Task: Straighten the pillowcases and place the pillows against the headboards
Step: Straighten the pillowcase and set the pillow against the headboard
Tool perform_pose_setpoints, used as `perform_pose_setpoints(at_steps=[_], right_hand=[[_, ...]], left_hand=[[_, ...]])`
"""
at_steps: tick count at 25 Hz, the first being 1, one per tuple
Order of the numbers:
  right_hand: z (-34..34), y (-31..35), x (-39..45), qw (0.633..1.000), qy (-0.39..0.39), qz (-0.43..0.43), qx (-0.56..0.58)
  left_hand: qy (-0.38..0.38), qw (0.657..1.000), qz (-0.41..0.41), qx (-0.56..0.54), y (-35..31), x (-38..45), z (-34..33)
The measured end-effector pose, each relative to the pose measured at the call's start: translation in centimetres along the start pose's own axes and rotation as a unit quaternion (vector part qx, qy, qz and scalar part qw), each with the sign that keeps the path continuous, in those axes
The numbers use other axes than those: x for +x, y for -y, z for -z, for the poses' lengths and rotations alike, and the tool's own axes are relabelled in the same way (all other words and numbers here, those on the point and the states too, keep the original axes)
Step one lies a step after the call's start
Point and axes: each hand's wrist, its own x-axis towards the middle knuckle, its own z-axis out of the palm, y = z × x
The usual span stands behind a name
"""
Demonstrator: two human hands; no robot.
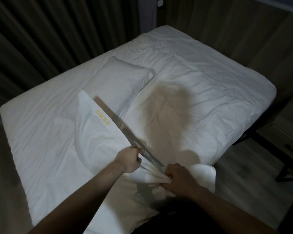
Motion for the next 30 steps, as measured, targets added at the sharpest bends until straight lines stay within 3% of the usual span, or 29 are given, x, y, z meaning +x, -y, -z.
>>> perform_pose_setpoints(at_steps=[7, 14, 21, 30], right_hand=[[2.7, 1.1, -1.3, 0.998, -0.026, -0.001, 0.053], [6.5, 2.6, -2.9, 0.985, -0.099, 0.069, 0.12], [13.2, -5.5, -7.1, 0.953, -0.219, 0.033, 0.207], [23.1, -19.2, -11.1, 0.931, -0.258, 0.018, 0.256]], left_hand=[[-0.158, 0.987, -0.008, -0.038, 3.3, -2.5, 0.2], [-0.209, 0.972, 0.05, -0.092, 2.4, -0.4, 4.1], [-0.281, 0.947, -0.043, -0.151, -7.6, 1.8, 6.6], [-0.305, 0.936, -0.064, -0.162, -23.5, 6.5, 6.2]])
